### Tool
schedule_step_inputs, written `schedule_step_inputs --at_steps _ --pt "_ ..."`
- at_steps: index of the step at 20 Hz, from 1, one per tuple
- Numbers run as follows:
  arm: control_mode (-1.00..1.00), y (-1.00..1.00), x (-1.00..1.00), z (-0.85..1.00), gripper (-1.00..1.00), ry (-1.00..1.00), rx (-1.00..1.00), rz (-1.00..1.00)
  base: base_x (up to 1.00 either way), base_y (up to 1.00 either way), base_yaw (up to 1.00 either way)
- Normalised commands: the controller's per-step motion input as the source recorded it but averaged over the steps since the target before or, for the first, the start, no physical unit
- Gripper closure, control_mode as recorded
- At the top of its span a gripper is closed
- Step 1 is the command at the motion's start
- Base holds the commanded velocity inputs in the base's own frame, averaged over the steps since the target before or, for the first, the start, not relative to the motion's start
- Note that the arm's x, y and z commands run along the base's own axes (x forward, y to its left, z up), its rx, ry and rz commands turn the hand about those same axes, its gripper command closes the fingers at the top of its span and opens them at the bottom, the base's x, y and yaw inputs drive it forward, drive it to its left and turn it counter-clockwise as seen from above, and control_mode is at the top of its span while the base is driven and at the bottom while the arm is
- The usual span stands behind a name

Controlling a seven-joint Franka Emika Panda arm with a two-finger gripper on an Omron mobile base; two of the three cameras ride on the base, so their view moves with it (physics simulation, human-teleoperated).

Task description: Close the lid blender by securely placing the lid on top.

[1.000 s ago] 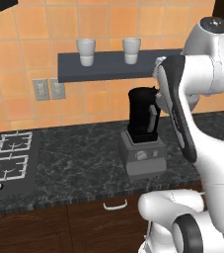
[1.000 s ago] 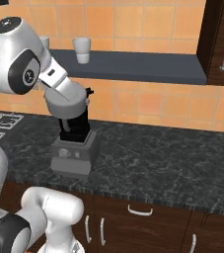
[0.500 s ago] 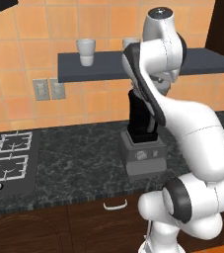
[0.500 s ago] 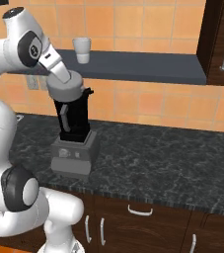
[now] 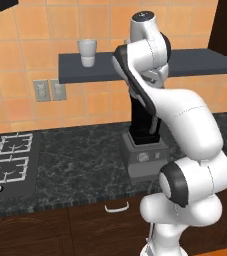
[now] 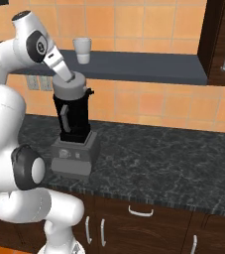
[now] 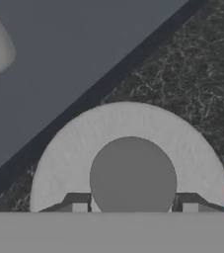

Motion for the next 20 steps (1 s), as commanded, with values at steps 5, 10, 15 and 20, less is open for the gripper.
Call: schedule_step_inputs --at_steps 5,10,15,20 --pt "-1.00 -0.03 0.32 -0.10 1.00 -0.05 -0.03 0.00 0.00 0.00 0.00" --pt "-1.00 -0.28 -0.01 -0.20 1.00 -0.05 -0.03 0.00 0.00 0.00 0.00" --pt "-1.00 -0.45 -0.39 -0.03 1.00 0.00 0.00 0.09 0.00 0.00 0.00" --pt "-1.00 -0.47 -0.16 -0.01 1.00 0.01 -0.02 0.21 0.00 0.00 0.00"
